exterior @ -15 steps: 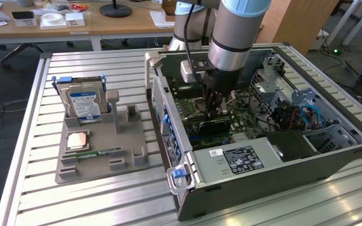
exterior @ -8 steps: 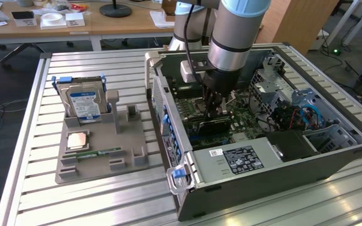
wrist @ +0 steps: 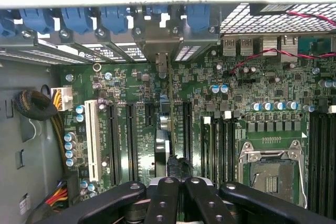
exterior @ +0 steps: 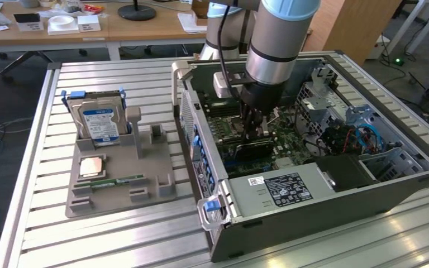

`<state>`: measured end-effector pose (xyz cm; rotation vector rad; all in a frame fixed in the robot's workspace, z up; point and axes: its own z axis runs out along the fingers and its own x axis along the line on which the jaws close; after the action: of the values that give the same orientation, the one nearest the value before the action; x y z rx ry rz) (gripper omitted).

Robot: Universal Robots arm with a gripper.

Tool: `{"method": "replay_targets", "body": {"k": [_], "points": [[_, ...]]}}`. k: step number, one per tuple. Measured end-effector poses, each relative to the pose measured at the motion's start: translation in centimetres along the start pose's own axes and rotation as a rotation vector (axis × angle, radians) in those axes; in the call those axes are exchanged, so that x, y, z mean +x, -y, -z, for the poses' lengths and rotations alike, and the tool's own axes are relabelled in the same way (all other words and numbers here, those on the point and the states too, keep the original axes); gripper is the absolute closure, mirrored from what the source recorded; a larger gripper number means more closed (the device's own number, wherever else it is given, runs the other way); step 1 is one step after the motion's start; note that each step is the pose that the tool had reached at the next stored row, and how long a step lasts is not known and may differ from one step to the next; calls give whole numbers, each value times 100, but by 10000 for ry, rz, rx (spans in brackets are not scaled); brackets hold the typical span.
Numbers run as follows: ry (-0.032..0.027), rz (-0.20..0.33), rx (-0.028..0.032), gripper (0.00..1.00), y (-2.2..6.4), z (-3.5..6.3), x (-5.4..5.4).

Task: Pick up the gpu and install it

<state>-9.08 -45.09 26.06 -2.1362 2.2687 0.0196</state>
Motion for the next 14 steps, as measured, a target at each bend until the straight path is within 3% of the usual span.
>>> {"method": "replay_targets", "body": {"k": [14], "points": [[-1,0,0,89,-20,-9,2]]}}
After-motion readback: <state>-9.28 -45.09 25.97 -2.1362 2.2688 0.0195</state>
